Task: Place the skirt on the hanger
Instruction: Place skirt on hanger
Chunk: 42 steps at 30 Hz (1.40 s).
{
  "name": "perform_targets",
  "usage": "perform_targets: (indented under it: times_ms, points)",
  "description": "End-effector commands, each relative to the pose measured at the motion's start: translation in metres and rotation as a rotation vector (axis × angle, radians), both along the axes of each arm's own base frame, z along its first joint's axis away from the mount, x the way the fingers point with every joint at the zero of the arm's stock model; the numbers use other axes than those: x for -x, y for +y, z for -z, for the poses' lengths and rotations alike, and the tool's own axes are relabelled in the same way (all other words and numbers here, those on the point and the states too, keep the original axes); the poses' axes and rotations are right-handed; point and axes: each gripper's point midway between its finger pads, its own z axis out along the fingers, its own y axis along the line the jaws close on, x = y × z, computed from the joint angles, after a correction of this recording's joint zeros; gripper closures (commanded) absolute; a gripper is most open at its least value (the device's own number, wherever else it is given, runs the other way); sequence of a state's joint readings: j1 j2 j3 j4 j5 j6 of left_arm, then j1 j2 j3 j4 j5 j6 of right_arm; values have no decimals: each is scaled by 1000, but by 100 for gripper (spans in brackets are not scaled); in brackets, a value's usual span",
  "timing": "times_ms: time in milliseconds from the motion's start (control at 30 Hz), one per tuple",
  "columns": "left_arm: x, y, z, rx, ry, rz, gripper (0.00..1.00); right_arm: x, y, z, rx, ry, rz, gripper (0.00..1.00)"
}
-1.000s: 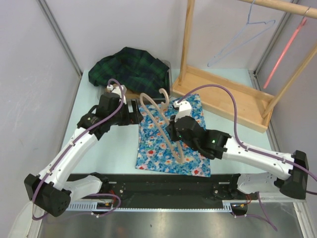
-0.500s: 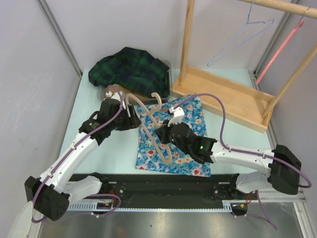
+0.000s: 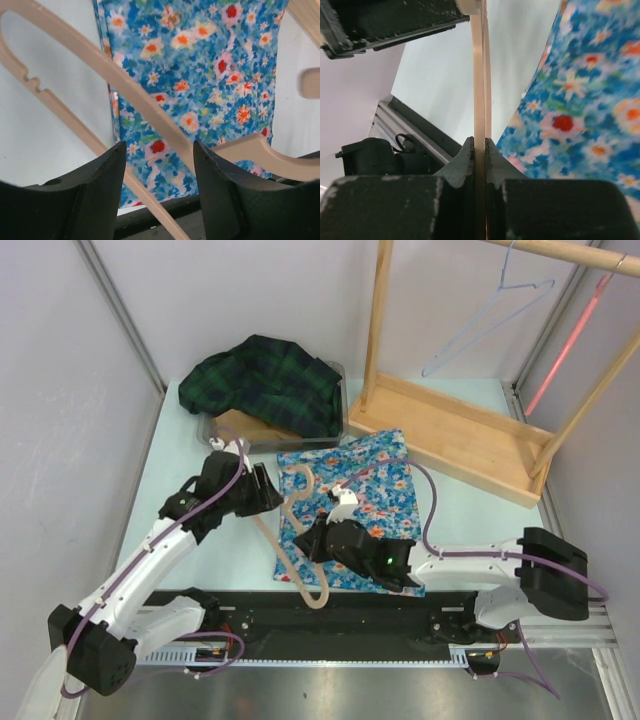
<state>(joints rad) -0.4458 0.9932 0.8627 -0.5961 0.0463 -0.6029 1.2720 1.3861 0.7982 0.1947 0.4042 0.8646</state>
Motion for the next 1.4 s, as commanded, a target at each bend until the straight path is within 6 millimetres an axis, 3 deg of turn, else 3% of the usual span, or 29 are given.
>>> perform_targets:
  times_ms: [0, 67, 133, 167, 267, 433, 700, 1000, 1167, 1367]
  points:
    - [22, 0, 23, 30, 100, -5, 42, 2, 14, 4, -142, 56, 84, 100]
    - [30, 0, 34, 37, 137, -13, 44, 1, 18, 8, -174, 56, 99, 100]
    - [40, 3, 48, 46, 173, -37, 48, 3, 24, 25, -161, 48, 101, 100]
    - [42, 4, 51, 49, 182, -43, 48, 2, 32, 18, -210, 19, 95, 100]
    - [54, 7, 65, 51, 224, -58, 50, 3, 42, 30, -216, 6, 91, 100]
    - [75, 12, 89, 29, 292, -63, 52, -4, 39, 55, -193, 27, 164, 100]
    - [99, 8, 116, 9, 367, -65, 56, 7, 36, 86, -160, 51, 180, 100]
    - [111, 1, 135, 20, 380, -47, 55, 16, 33, 97, -153, 59, 162, 100]
    - [104, -12, 139, 44, 348, -35, 51, 14, 31, 96, -151, 51, 163, 100]
    - [95, -13, 138, 16, 324, -52, 48, 15, 31, 97, -139, 44, 148, 100]
